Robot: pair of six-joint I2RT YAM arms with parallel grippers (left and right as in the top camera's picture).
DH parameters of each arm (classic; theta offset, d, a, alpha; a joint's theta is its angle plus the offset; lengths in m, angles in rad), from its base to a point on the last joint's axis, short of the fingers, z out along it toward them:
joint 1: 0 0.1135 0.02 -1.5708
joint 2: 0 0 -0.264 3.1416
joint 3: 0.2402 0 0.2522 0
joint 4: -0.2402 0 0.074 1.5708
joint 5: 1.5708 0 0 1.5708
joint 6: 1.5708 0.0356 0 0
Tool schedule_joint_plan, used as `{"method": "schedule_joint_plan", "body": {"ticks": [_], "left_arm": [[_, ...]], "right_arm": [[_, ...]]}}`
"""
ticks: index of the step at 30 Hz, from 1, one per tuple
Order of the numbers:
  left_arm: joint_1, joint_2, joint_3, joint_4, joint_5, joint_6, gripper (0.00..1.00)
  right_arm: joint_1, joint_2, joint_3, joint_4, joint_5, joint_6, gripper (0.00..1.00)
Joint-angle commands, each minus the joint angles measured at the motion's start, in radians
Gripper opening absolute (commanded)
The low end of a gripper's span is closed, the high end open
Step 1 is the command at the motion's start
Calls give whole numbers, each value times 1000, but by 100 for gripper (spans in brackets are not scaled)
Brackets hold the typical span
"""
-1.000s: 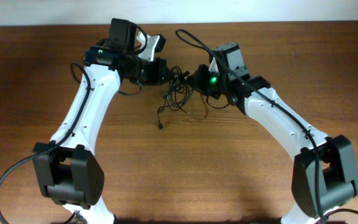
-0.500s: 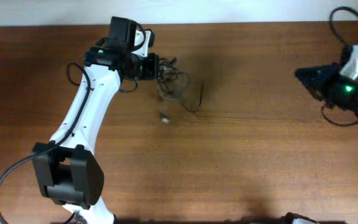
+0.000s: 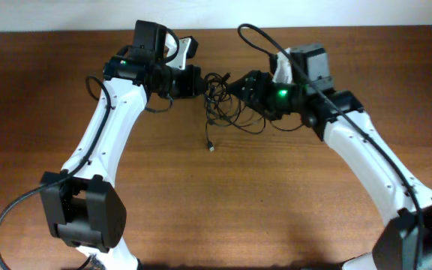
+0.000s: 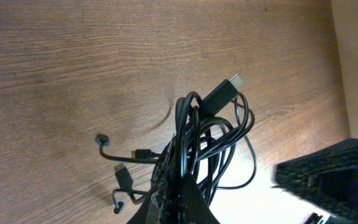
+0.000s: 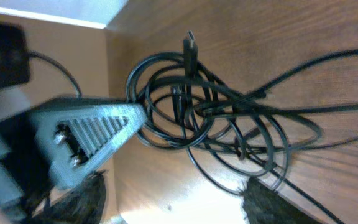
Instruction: Untangle cables
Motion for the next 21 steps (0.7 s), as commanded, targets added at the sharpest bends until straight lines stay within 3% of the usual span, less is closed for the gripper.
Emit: {"method": "schedule_joint_plan", "body": {"ticks": [1,8,14,18,21], "left_arm": [[-7,-6,9,2,19,-10,0],[-41,-6,9,2,22,-10,0],[-54,-6,9,-2,87,-13,0],[-55,-6,9,-2,172,-48,0],[-55,-6,9,-2,172,-51,0]], "right_arm": [[36,84,10,76,54,102,56],[56,148,10,174,180,119,52],[56,198,9,184,266,58,37],[56,200,9,211,262,29,37],[56,200,9,222,228,97,36]]}}
